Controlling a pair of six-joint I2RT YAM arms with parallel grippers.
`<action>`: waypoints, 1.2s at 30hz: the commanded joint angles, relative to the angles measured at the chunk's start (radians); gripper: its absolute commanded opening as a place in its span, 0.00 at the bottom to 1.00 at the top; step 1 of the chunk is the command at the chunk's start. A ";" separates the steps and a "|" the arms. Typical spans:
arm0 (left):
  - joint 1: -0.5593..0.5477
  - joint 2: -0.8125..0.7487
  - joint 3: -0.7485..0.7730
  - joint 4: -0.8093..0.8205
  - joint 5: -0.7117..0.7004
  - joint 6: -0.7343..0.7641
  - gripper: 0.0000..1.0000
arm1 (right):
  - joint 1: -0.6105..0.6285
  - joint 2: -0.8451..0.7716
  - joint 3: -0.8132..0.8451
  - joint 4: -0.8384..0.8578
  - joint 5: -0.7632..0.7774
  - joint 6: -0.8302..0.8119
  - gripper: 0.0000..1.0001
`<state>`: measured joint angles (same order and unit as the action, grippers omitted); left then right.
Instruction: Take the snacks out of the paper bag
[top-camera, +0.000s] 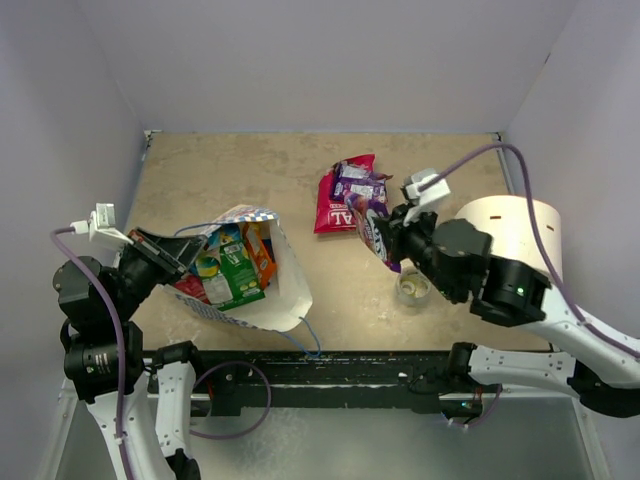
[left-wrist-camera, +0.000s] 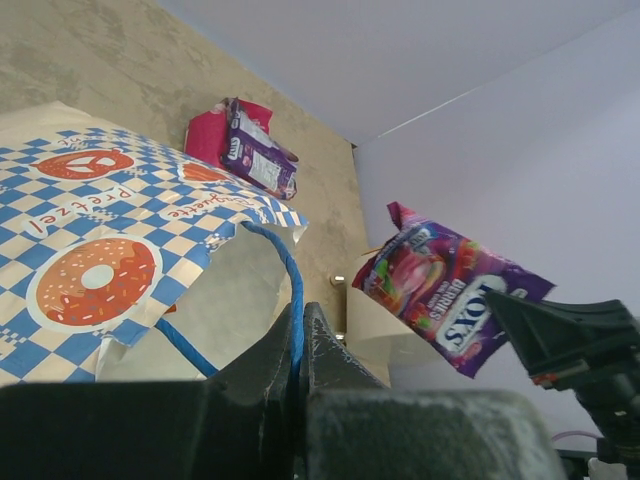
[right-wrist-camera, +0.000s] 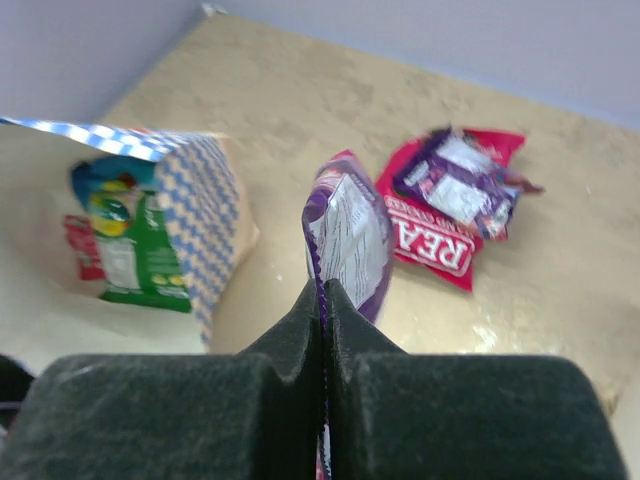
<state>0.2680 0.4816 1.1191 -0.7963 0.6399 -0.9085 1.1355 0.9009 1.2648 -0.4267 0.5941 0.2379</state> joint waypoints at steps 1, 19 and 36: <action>0.002 0.010 0.015 0.073 0.009 -0.044 0.00 | -0.072 0.123 0.008 -0.081 0.030 0.127 0.00; 0.002 0.001 0.061 0.057 -0.003 -0.082 0.00 | -0.467 0.593 -0.071 0.217 -0.864 0.383 0.00; 0.002 0.013 0.003 0.078 0.048 -0.039 0.00 | -0.745 0.815 -0.245 0.314 -0.877 0.290 0.00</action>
<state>0.2680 0.4934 1.1229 -0.7654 0.6544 -0.9668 0.4168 1.7233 1.0451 -0.1593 -0.3042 0.5571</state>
